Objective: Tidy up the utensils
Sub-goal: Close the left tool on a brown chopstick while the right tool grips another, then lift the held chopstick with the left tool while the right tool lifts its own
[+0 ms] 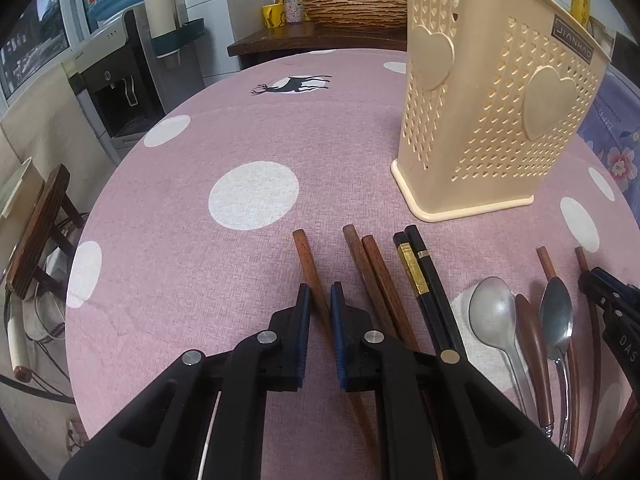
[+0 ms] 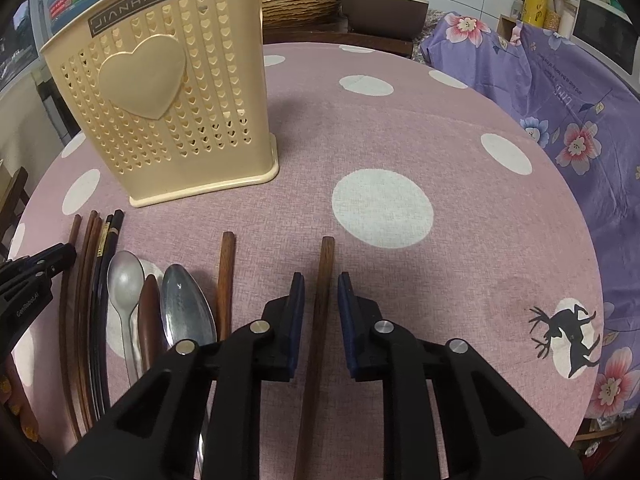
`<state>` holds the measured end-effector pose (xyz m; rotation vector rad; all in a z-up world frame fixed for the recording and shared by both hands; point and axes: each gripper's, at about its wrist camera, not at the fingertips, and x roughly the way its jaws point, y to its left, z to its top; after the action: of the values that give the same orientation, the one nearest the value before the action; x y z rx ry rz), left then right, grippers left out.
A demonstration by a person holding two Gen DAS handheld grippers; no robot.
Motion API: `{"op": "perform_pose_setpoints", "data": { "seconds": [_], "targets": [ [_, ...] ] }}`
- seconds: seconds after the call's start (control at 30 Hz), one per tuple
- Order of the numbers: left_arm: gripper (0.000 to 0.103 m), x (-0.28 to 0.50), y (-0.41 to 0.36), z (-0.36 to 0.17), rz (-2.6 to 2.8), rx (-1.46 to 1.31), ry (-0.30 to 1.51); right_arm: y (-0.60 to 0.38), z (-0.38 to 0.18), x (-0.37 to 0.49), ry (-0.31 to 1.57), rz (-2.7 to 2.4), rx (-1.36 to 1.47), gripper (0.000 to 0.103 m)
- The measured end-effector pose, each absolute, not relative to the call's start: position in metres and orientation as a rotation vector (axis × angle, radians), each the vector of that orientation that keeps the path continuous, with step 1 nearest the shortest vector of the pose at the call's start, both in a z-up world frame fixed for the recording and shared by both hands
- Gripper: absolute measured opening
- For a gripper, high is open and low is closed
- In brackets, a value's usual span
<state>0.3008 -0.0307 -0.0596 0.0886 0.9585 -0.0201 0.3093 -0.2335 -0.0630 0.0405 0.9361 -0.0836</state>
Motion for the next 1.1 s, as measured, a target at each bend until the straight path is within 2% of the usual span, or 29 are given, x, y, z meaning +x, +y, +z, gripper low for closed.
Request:
{"op": "perform_pose_setpoints", "data": {
  "seconds": [0.1, 0.7, 1.1],
  "targets": [
    [0.009, 0.299, -0.032, -0.060, -0.022, 0.102, 0.953, -0.231, -0.063, 0.309, 0.934, -0.070, 0.021, 0.009],
    [0.008, 0.294, -0.032, -0.055, -0.038, 0.091, 0.938, -0.241, -0.057, 0.302, 0.892, 0.026, 0.104, 0.008],
    [0.008, 0.254, -0.004, 0.028, -0.109, -0.036, 0.737, -0.268, 0.015, 0.256, 0.678, 0.104, 0.190, 0.008]
  ]
}}
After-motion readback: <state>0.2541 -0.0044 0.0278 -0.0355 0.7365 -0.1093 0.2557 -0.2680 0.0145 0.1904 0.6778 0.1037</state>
